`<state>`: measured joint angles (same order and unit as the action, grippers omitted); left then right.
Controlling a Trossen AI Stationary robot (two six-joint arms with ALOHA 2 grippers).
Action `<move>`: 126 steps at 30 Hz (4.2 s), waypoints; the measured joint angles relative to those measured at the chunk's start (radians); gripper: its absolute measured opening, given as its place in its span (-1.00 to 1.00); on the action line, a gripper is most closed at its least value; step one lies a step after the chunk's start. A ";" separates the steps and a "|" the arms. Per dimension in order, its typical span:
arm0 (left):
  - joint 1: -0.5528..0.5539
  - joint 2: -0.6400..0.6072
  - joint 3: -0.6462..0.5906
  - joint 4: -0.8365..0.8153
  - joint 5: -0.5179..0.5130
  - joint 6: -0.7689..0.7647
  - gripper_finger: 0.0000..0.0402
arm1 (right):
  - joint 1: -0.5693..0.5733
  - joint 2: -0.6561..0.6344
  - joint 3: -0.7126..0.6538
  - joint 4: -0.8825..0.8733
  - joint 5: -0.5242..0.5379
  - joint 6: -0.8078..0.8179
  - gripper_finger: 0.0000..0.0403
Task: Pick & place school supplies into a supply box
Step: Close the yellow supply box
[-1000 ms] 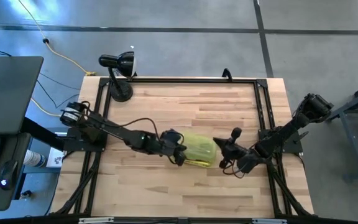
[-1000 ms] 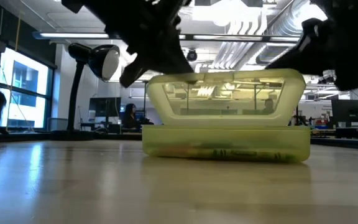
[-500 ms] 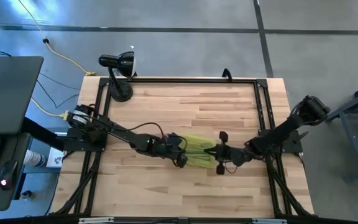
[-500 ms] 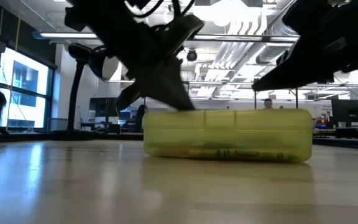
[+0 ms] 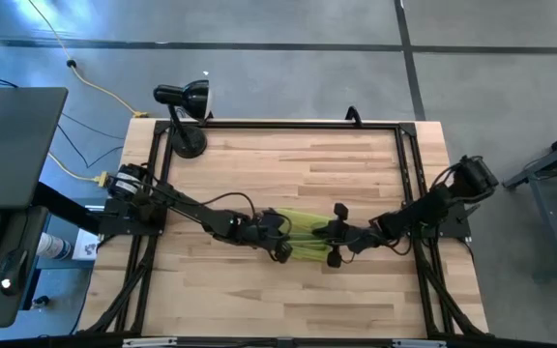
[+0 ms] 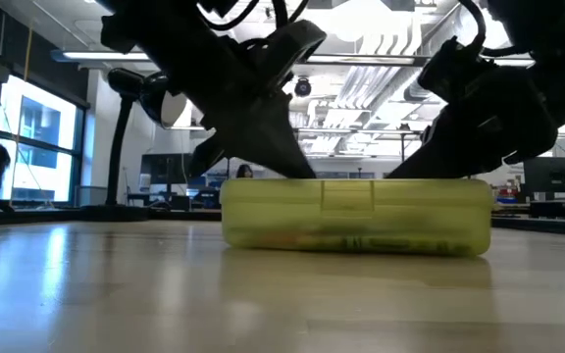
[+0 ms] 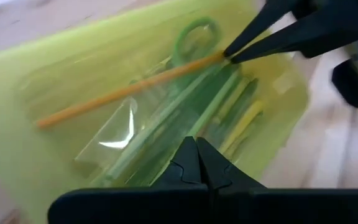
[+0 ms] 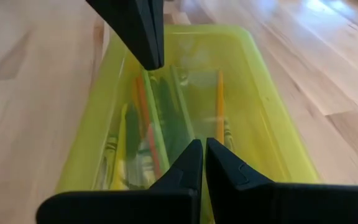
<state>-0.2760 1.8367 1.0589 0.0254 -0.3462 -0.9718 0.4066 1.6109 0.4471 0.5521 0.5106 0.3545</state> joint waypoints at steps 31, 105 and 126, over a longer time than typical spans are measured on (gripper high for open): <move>-0.256 0.149 0.181 0.019 -0.252 0.378 -0.95 | -0.001 -0.018 -0.003 0.007 0.029 -0.092 -1.00; -0.037 0.326 0.521 -0.609 -0.173 0.441 -0.95 | -0.197 -0.365 -0.003 -0.423 0.254 0.215 -1.00; 0.033 0.315 0.520 -0.481 -0.157 0.557 -0.95 | -0.470 -0.311 -0.003 -0.564 -0.211 0.318 -1.00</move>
<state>-0.2428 2.1513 1.5787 -0.4559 -0.5031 -0.4150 -0.0629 1.2994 0.4438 -0.0119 0.2995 0.6728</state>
